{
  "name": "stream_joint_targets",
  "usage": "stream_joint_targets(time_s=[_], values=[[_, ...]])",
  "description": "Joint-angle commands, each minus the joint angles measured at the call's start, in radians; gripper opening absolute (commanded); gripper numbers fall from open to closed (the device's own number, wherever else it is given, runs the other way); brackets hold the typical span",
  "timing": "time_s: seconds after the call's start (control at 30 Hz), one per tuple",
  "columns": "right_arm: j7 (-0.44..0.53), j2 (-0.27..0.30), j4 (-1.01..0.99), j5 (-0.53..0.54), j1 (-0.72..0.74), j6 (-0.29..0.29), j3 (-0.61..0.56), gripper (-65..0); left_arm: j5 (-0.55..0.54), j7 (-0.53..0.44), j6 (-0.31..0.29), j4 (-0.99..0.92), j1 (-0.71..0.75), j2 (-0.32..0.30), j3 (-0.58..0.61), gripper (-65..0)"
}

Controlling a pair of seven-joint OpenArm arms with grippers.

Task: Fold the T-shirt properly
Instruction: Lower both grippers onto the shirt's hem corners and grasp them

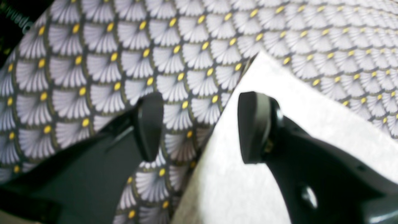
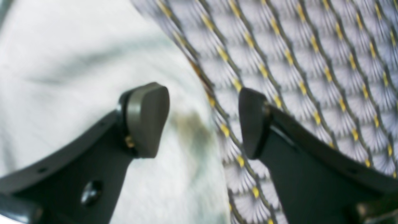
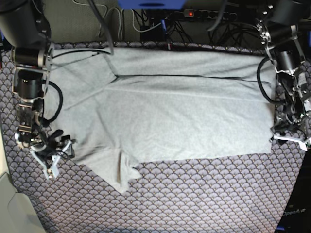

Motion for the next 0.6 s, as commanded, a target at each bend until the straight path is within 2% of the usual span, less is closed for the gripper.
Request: stream_joint_targets(time_s=[0.0,0.2,0.3,0.47,0.57], values=[[0.020,0.013,0.018,0.004,0.032,-0.004,0.004,-24.6,-0.004,-0.023,-0.003,0.018,-0.025,-0.021,-0.003,-28.2],[0.026,0.004,0.003,0.004,0.047,-0.006,0.002,-24.5,-0.004,-0.024,-0.005,0.009,-0.022,-0.021,-0.003,-28.2],[0.083,0.008,-0.028,0.004,0.056,-0.007,0.002,-24.5,-0.004,-0.024,-0.003,0.009,-0.025,-0.021,-0.003,-28.2],[0.098,0.008,-0.085,0.004,0.061,-0.007,0.002,-24.5,-0.002,-0.026,-0.002,0.008,-0.042,-0.014,0.000,-28.2],[0.100,0.005,-0.086,0.004,0.058,-0.007,0.002,-24.5,0.039,-0.026,0.000,0.006,-0.053,-0.014,0.037,-28.2]])
